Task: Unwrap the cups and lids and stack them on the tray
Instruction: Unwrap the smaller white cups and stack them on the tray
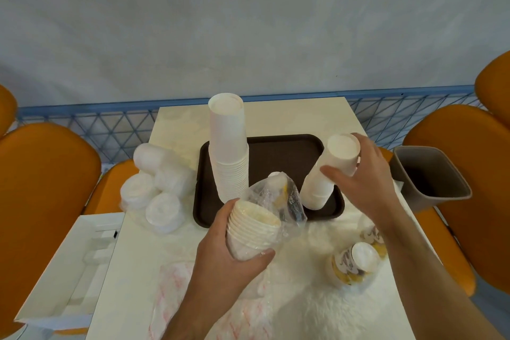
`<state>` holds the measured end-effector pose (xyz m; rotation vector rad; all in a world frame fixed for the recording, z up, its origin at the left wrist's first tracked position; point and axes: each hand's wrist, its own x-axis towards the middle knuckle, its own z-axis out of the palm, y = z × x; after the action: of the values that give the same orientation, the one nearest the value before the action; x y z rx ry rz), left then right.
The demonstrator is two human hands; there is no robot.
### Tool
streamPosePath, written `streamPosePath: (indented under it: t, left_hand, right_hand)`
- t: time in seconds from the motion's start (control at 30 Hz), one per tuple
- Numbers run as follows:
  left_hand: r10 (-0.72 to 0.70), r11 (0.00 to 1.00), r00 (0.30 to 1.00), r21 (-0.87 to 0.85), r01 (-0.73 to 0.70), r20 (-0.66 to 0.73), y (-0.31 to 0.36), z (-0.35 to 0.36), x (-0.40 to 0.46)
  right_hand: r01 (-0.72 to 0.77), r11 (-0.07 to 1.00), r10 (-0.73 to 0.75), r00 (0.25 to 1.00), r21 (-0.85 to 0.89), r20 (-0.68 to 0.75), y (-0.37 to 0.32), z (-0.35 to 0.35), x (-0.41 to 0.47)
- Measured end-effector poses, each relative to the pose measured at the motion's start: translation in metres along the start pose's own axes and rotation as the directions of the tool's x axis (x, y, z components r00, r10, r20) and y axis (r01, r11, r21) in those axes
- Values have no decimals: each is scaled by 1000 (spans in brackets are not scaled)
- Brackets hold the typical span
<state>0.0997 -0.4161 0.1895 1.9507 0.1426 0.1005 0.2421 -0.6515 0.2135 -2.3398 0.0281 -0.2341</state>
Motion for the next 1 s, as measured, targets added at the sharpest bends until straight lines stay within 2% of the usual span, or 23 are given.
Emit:
streamPosePath:
  t: [0.13, 0.37, 0.57, 0.73, 0.8, 0.9, 0.93, 1.0]
  left_hand:
    - [-3, 1000, 1000, 1, 3, -7, -1, 3, -3]
    - [-12, 999, 1000, 34, 13, -27, -5, 2, -4]
    - [-9, 999, 1000, 31, 10, -28, -6, 2, -4]
    - [-13, 1000, 1000, 23, 13, 1, -5, 3, -6]
    - [-3, 999, 1000, 32, 2, 13, -4, 3, -6]
    - [13, 999, 1000, 49, -14, 23, -3, 4, -6]
    - [18, 998, 999, 55, -20, 28, -3, 4, -5]
    - [19, 998, 999, 66, -22, 41, -4, 4, -5]
  right_hand:
    - [-15, 997, 18, 999, 73, -47, 5, 10, 11]
    - [-35, 989, 46, 996, -141, 76, 31, 44, 17]
    - [-70, 973, 75, 997, -220, 14, 42, 60, 8]
    - [-56, 954, 72, 996, -294, 43, 30, 44, -1]
    - [-29, 980, 29, 1000, -197, -2, 18, 32, -7]
    - [39, 997, -37, 999, 62, -39, -9, 8, -27]
    - [50, 986, -53, 998, 161, 14, -19, 0, -36]
    - [40, 945, -113, 971, 324, 210, -35, -7, -48]
